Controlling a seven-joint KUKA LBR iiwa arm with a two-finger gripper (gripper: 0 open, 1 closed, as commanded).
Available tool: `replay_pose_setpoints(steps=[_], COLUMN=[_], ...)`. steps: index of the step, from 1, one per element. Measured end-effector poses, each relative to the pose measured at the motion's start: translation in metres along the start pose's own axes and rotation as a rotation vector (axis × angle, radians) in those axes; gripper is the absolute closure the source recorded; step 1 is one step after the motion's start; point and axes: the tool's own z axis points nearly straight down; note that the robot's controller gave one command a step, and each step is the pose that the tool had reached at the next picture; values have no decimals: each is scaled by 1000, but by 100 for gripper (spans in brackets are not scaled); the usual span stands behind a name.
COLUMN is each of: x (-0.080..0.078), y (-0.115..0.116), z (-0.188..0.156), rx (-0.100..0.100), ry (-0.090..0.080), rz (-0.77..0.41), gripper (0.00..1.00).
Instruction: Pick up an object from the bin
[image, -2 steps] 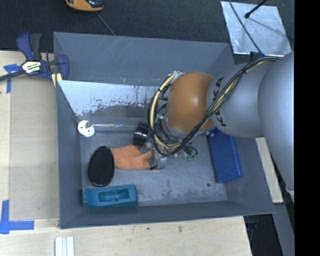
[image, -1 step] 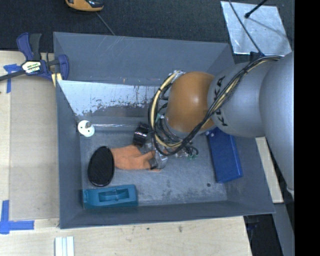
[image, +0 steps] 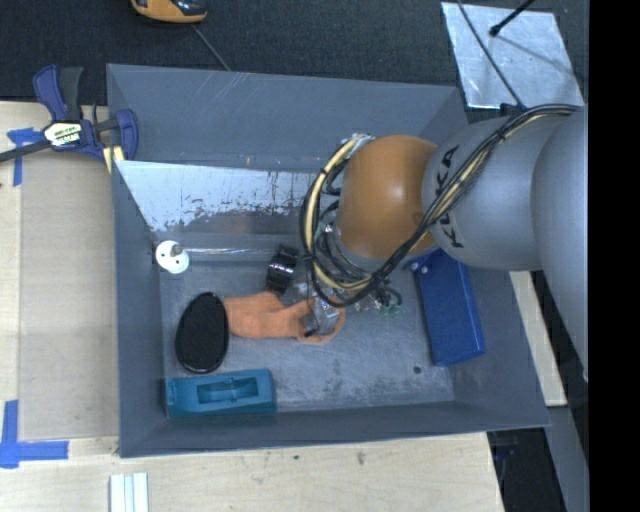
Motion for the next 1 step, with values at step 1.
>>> replay_pose_setpoints(steps=[1], x=[-2], y=[-1], z=[-16], rx=[2], ry=[-6], rz=[0], gripper=[100])
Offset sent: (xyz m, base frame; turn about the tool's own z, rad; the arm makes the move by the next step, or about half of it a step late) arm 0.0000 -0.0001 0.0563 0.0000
